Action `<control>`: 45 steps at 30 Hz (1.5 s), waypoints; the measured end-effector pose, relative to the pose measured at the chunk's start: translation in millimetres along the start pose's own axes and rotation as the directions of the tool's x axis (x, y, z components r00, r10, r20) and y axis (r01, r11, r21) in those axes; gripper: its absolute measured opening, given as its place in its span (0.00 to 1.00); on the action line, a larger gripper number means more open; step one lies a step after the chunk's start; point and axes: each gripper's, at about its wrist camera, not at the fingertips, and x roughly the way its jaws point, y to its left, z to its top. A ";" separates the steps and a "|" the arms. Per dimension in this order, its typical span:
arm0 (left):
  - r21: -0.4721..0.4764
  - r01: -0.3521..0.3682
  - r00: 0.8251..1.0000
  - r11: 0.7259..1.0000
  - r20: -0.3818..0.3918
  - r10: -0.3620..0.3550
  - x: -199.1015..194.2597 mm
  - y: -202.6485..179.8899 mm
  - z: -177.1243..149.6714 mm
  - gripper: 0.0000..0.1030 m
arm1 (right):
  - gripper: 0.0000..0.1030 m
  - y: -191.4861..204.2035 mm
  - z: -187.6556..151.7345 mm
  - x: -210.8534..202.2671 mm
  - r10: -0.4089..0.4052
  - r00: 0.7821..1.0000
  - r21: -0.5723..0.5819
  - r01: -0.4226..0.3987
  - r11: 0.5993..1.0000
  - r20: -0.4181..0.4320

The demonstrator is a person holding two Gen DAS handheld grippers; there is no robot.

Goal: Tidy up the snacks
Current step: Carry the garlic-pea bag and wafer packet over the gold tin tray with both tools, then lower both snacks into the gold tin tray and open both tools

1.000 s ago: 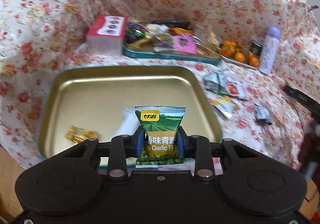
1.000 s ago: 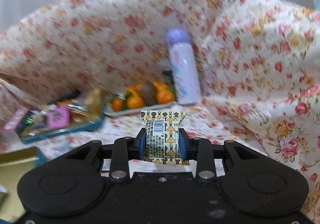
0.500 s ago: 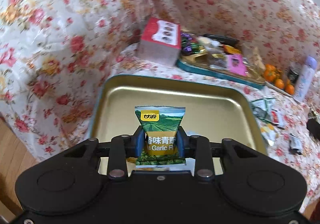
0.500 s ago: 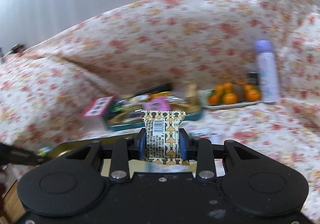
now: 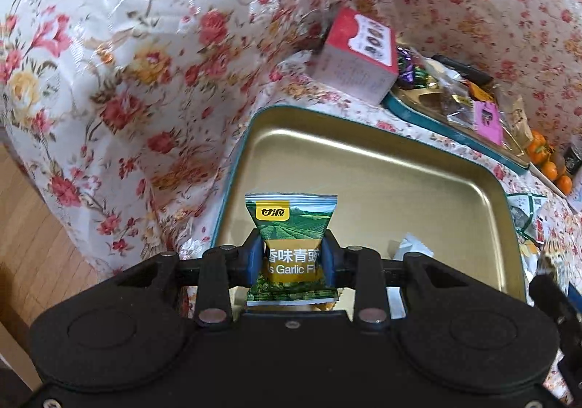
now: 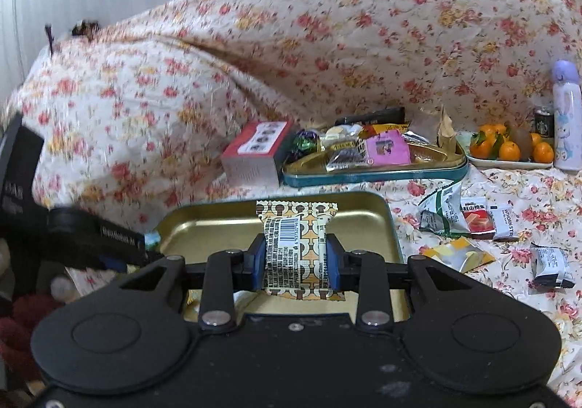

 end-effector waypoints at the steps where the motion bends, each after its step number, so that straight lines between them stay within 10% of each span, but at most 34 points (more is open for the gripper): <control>1: -0.004 -0.009 1.000 1.000 -0.006 0.009 1.2 1.0 0.0 0.40 | 0.33 1.1 -1.0 0.5 -0.001 1.000 -0.008 0.001 1.000 -0.003; 14: 0.026 -0.073 0.992 0.997 -0.105 0.076 9.9 -5.2 -2.2 0.40 | 0.33 1.1 -7.2 17.2 -0.056 0.997 -0.061 0.053 0.997 -0.053; 27: 0.209 0.205 0.979 0.956 -0.045 -0.200 -13.8 -56.3 -24.6 0.40 | 0.33 -4.5 -9.2 24.9 -0.110 0.992 -0.067 0.105 0.992 -0.070; 45: 0.220 0.298 0.955 0.929 -0.055 -0.293 -4.3 -75.6 -29.9 0.41 | 0.34 -19.8 -6.7 26.9 -0.158 0.984 0.000 0.158 0.987 -0.086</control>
